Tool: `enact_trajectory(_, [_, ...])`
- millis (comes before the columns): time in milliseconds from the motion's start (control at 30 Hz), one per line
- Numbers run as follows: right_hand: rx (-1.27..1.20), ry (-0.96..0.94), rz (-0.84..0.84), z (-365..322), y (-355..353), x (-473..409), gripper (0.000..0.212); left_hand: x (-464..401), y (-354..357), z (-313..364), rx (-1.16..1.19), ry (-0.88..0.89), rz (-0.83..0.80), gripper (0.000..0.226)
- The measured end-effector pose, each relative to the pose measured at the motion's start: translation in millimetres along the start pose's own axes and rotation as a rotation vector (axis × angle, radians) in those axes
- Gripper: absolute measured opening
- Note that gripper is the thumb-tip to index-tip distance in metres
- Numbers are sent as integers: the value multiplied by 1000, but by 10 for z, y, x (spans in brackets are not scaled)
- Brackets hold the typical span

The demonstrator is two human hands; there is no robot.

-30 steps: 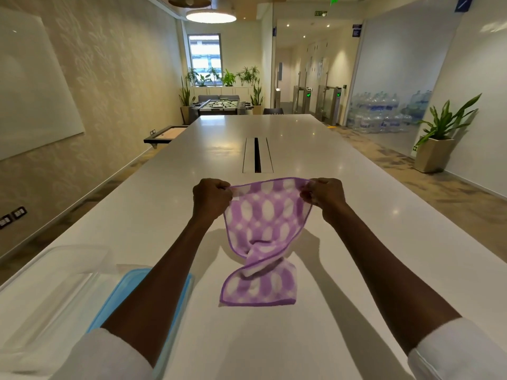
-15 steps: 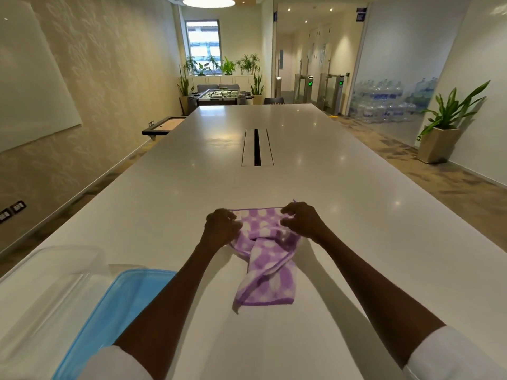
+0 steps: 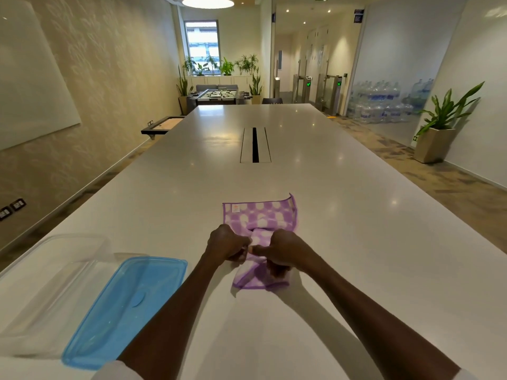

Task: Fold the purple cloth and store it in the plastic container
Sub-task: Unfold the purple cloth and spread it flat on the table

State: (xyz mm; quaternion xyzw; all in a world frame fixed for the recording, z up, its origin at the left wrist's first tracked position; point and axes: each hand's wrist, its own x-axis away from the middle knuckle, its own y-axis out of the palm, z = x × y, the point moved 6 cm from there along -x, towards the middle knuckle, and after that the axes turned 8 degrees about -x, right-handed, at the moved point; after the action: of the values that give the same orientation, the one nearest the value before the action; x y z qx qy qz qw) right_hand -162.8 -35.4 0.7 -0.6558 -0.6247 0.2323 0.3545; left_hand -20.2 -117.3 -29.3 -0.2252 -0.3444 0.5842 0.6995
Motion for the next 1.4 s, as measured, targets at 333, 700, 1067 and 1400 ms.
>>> enact_trajectory(333, [-505, 219, 173, 197, 222, 223, 24, 174, 136, -139, 239, -94, -89, 31])
enact_trajectory(700, [-1289, 214, 12, 284, -358, 319, 26, 238, 174, -110, 266, -56, 37, 38])
enact_trajectory(1067, [-1172, 432, 212, 979, -715, 419, 23, 138, 139, -70, 2, 53, 124, 17])
enact_trajectory(1400, [-367, 454, -59, 1204, -599, 548, 14, 135, -327, -195, -230, 76, 329, 34])
